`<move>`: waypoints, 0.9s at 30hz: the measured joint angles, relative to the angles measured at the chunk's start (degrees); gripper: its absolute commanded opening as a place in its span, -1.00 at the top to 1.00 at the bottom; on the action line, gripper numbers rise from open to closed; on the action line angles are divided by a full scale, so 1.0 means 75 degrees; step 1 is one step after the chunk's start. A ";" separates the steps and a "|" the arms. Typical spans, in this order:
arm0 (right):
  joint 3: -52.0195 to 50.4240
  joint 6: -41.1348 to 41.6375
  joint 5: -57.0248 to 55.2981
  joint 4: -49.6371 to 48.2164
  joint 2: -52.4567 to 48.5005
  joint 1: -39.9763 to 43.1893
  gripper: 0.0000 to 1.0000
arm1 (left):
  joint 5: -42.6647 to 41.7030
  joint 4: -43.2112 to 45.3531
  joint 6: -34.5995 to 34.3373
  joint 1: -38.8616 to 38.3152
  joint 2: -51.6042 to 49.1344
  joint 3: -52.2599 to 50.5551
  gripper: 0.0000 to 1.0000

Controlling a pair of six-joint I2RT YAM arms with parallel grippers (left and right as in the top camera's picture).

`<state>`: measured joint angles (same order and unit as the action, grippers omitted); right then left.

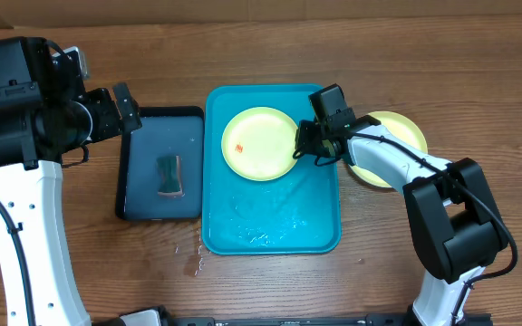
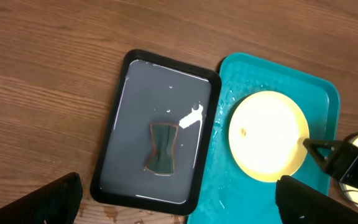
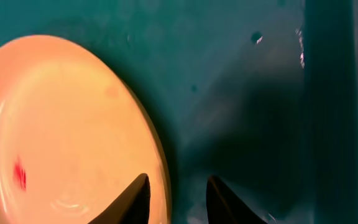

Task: Clean dirty plates on tray and stack at the side
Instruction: 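Hold the yellow plate's rim steady with the right gripper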

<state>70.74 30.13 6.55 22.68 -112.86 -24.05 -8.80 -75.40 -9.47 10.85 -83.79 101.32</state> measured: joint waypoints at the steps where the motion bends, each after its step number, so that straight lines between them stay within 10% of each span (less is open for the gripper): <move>1: 0.0000 0.0023 -0.0006 -0.0017 0.0000 0.0003 0.40 | 0.0003 0.0000 0.0000 0.0000 0.0000 0.0000 -1.00; 27: 0.0000 0.0143 -0.0356 -0.0501 -0.0003 0.0003 0.64 | 0.0000 0.0000 0.0000 0.0000 0.0000 0.0000 -0.99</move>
<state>70.74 31.20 3.88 18.92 -112.88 -24.03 -8.80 -75.40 -9.47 10.85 -83.79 101.32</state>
